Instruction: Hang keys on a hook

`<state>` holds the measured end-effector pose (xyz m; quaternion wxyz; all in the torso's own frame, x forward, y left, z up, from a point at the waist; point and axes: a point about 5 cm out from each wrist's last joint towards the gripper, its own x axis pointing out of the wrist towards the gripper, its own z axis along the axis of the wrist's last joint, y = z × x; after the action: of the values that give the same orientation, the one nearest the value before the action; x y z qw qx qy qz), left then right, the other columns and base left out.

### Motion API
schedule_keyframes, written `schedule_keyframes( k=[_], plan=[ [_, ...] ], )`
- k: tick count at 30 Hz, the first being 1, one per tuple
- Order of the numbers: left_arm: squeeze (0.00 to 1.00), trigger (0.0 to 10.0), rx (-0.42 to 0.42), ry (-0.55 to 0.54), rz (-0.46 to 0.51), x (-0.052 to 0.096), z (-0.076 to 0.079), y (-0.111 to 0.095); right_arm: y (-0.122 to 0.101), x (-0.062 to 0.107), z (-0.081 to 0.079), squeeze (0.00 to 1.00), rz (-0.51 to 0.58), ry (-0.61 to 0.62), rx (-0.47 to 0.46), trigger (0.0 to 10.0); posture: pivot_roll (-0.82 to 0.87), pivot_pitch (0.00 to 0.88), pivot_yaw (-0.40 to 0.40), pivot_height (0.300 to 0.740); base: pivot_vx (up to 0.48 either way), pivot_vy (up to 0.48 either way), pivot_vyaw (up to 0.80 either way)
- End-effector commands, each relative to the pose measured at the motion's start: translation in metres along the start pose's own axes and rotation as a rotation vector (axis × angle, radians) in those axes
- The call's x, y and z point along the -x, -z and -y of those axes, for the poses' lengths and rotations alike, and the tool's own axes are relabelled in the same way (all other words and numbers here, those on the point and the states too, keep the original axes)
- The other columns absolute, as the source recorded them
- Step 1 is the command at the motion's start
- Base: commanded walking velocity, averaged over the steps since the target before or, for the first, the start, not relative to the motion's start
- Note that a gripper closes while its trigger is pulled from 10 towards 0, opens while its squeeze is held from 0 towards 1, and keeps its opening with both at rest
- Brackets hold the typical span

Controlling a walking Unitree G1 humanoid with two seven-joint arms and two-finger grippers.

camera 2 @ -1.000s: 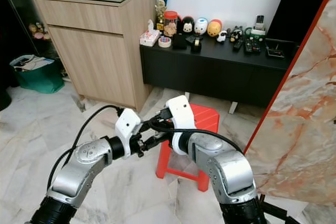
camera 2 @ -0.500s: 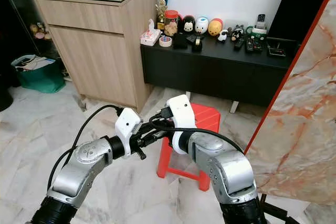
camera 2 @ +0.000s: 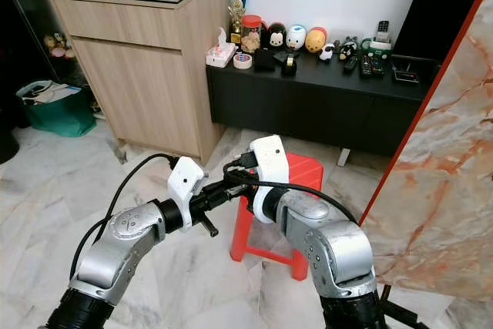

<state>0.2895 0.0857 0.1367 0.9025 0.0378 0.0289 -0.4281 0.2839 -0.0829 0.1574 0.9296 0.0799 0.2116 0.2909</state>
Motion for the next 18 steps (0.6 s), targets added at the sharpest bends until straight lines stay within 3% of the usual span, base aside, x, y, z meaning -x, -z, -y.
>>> schedule_keyframes(
  k=[1,4,15,16,18],
  plan=[
    [0.0,0.0,-0.005,0.0,0.023,0.0021,-0.0024,-0.0049,0.011,0.0034,0.0248,0.0,-0.022,0.126,-0.067,10.0,0.0,0.0,-0.008,0.723,0.0,0.0,0.0],
    [0.0,0.0,0.001,-0.002,0.023,0.0031,-0.0025,-0.0041,0.0142,0.0041,0.0333,0.0,-0.017,0.17,-0.121,10.0,0.01,0.001,-0.008,0.723,0.0,0.0,0.0],
    [0.0,0.0,0.012,0.017,0.007,0.0047,0.0008,-0.0009,0.0173,0.0001,0.0329,0.0,-0.007,0.168,-0.147,10.0,0.01,0.0,-0.007,0.723,0.0,0.0,0.0],
    [0.0,0.0,0.012,0.016,0.007,0.0047,0.0008,-0.0009,0.0156,0.0,0.0332,0.93,0.005,0.166,-0.142,10.0,0.01,0.0,-0.009,0.723,0.0,0.0,0.0],
    [0.0,0.0,0.012,0.016,0.007,0.0046,0.0008,-0.0009,0.0146,0.0,0.0335,0.93,0.012,0.166,-0.141,10.0,0.01,0.0,-0.009,0.723,0.0,0.0,0.0]
  ],
)
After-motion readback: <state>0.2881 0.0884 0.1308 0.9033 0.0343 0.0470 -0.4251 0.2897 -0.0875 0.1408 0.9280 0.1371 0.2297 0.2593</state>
